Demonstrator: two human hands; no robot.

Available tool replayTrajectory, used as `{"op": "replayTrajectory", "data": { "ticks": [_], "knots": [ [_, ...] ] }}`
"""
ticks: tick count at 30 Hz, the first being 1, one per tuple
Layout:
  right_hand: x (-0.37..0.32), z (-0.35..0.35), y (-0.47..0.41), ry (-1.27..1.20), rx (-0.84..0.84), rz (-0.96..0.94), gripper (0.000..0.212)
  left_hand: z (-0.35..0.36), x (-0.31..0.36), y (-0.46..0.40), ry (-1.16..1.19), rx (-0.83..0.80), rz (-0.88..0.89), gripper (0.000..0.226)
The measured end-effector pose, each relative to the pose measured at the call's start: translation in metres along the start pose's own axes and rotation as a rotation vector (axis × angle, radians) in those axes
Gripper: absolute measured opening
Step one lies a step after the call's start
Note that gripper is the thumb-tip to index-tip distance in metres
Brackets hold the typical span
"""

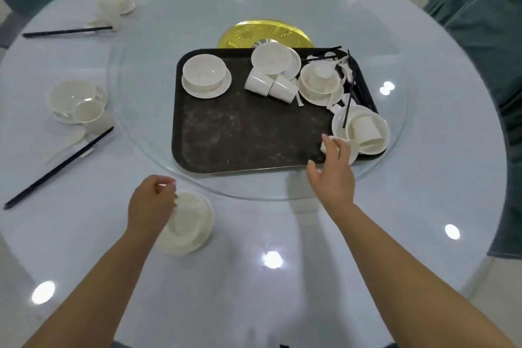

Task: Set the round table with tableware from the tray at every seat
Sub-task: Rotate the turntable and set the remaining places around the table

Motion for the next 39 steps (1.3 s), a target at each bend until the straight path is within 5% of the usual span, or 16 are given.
{"op": "replayTrajectory", "data": {
  "ticks": [5, 9, 17, 26, 39],
  "knots": [
    [0.053, -0.01, -0.016, 0.113, -0.187, 0.169, 0.088, 0.041, 0.024, 0.015, -0.045, -0.078, 0.052, 0.012],
    [0.069, -0.01, -0.02, 0.136, -0.206, 0.216, 0.081, 0.065, 0.03, 0.025, -0.107, -0.099, 0.068, 0.01],
    [0.009, -0.013, -0.016, -0.042, -0.067, 0.036, 0.074, 0.065, 0.023, 0.022, -0.132, -0.089, 0.034, 0.011],
    [-0.098, 0.055, 0.044, -0.072, -0.508, -0.331, 0.076, 0.035, -0.015, 0.019, -0.136, -0.051, -0.026, 0.008],
    [-0.108, 0.1, 0.055, 0.02, -0.702, -0.296, 0.072, 0.017, -0.033, 0.021, -0.047, -0.097, -0.035, 0.011]
  ]
}}
Point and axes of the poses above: each hand's wrist, its own y-axis away from the middle knuckle, its own z-axis out of the palm, x = y × z, the point moved 4 cm from there along -y, towards the middle knuckle, and after that the axes turned 11 degrees about -z, right-handed, at the moved point
